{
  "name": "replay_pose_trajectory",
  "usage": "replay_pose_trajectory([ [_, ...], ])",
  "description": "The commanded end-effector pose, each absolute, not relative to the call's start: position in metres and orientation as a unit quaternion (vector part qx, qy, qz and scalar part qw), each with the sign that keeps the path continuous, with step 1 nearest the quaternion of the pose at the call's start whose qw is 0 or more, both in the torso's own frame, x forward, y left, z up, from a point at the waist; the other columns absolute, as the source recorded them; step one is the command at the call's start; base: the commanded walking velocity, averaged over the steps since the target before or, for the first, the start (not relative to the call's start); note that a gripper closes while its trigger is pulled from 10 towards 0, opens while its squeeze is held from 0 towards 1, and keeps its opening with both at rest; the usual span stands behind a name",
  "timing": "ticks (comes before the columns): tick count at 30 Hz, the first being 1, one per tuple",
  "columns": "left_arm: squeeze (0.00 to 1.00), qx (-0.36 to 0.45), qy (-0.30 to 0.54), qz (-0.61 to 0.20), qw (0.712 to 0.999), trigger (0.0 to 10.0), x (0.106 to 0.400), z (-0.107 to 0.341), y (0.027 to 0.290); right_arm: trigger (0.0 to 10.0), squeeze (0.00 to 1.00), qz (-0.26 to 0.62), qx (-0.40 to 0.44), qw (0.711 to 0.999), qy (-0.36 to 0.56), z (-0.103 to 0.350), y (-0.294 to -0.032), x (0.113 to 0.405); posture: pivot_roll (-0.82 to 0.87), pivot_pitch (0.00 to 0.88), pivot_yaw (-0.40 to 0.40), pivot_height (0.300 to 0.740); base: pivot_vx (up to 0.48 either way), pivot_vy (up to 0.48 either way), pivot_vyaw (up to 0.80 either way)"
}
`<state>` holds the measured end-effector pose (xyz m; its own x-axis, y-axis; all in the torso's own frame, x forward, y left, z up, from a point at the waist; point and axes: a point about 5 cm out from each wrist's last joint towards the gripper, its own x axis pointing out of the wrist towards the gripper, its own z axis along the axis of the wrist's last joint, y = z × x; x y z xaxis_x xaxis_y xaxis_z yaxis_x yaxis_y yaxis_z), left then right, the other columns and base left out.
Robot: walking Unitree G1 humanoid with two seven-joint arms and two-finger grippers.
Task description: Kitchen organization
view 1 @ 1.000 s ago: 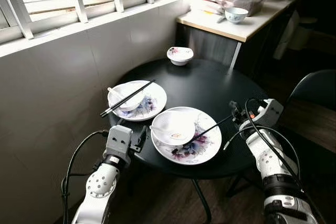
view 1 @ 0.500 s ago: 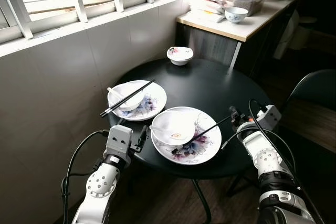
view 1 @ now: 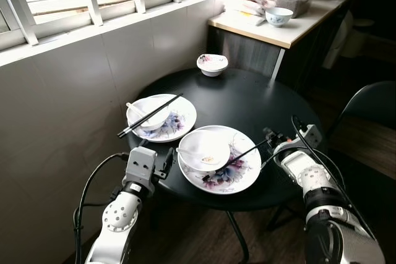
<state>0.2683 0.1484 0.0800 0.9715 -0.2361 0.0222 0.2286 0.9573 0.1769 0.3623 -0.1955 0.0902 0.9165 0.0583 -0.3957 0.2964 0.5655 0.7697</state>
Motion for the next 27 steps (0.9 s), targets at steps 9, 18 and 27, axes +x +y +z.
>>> replay_pose_trajectory([
  [9,0.0,0.094,-0.02,-0.12,0.988,10.0,0.2692,0.079,0.1488,10.0,0.0,-0.046,0.496,0.843,0.203,0.0916,-0.1929,0.3658,0.03,0.0,-0.041,0.74,0.0,0.0,0.0],
  [18,0.0,0.092,-0.017,-0.119,0.988,10.0,0.2692,0.0789,0.1487,0.0,0.0,-0.037,0.494,0.849,0.185,0.0945,-0.1954,0.3676,0.03,0.0,-0.04,0.74,0.0,0.0,0.0],
  [27,0.0,0.089,-0.015,-0.119,0.989,10.0,0.2702,0.0787,0.1487,0.0,0.0,-0.051,0.493,0.848,0.188,0.0893,-0.1973,0.3652,0.03,0.0,-0.041,0.74,0.0,0.0,0.0],
])
